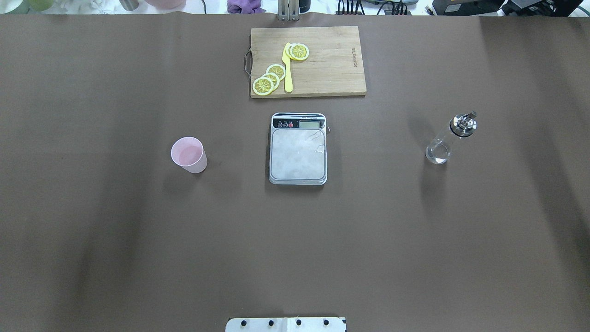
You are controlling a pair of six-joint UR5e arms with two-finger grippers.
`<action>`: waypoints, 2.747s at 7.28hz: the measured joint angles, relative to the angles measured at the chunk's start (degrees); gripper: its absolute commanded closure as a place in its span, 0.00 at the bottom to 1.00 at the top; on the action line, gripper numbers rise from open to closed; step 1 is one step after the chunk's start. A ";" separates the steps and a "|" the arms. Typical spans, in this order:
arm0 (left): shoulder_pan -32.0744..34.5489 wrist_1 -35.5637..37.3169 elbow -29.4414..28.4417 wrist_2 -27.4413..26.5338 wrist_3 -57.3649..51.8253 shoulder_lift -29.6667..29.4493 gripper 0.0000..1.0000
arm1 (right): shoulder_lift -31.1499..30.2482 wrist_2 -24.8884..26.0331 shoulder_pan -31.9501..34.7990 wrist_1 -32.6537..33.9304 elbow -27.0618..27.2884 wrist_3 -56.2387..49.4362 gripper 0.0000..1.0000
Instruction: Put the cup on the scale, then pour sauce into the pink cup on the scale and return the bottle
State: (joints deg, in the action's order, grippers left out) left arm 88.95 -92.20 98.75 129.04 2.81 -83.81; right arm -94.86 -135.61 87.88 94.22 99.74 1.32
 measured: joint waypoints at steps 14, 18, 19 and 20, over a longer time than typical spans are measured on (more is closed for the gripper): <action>0.01 -0.02 -0.56 0.17 0.22 -3.02 0.02 | 0.29 -0.43 0.01 0.00 0.21 0.09 0.00; -1.20 0.22 -0.31 0.26 0.44 -4.02 0.02 | 0.37 -1.21 0.01 -0.20 0.99 0.09 0.00; -1.93 0.22 -0.07 0.32 0.57 -4.46 0.02 | 0.62 -1.60 -0.03 -0.38 1.15 0.09 0.00; -2.27 0.08 0.10 0.82 0.62 -4.84 0.02 | 0.98 -1.66 -0.19 -0.47 1.13 0.09 0.00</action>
State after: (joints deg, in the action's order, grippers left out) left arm 86.67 -92.12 98.85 129.86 3.44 -88.65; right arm -93.88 -137.27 87.69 93.75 100.87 1.41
